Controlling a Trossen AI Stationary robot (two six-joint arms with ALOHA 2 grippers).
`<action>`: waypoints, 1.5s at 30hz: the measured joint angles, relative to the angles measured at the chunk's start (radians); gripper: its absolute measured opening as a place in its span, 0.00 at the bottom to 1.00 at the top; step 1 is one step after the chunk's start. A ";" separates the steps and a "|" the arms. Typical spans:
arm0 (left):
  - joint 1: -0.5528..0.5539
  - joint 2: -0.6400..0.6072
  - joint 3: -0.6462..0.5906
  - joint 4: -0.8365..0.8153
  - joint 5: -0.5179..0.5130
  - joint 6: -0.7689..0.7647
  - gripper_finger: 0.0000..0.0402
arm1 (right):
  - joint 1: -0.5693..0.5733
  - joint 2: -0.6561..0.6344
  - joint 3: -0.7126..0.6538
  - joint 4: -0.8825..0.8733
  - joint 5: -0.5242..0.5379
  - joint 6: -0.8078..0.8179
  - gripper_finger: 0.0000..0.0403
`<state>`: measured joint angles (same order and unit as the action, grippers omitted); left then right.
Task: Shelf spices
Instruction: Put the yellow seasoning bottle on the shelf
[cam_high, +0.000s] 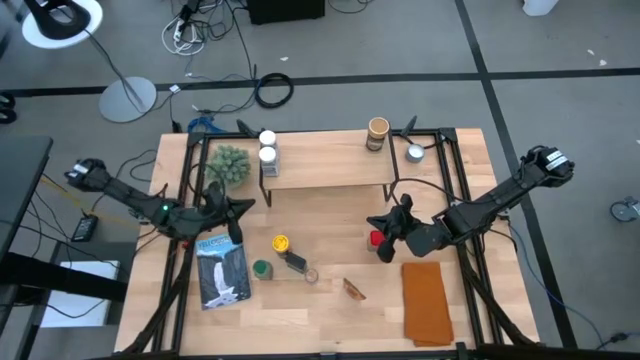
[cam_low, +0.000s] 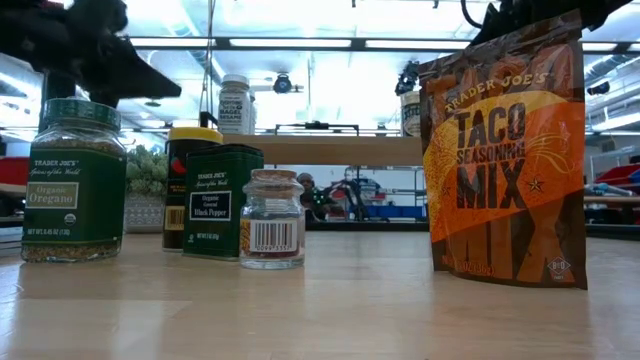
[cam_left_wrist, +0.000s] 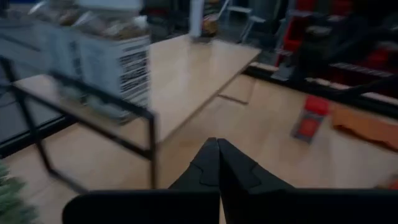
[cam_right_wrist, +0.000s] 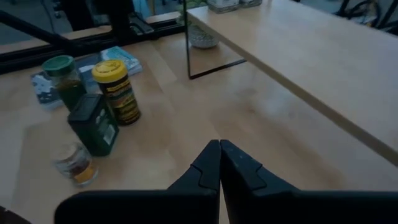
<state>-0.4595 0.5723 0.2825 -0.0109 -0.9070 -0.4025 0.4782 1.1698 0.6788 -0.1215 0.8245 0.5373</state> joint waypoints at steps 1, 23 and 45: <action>-0.028 0.012 0.000 0.023 -0.020 0.002 0.00 | -0.005 0.000 0.000 0.006 -0.022 -0.001 0.02; -0.211 0.212 0.000 0.186 -0.116 -0.002 0.00 | -0.254 0.498 0.498 0.101 -0.484 -0.538 0.06; -0.211 0.212 0.000 0.171 -0.084 -0.047 0.00 | -0.278 1.046 1.273 -0.412 -0.636 -0.781 0.82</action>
<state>-0.6704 0.7845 0.2829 0.1604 -0.9913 -0.4496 0.2001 2.2159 1.9514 -0.5336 0.1883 -0.2436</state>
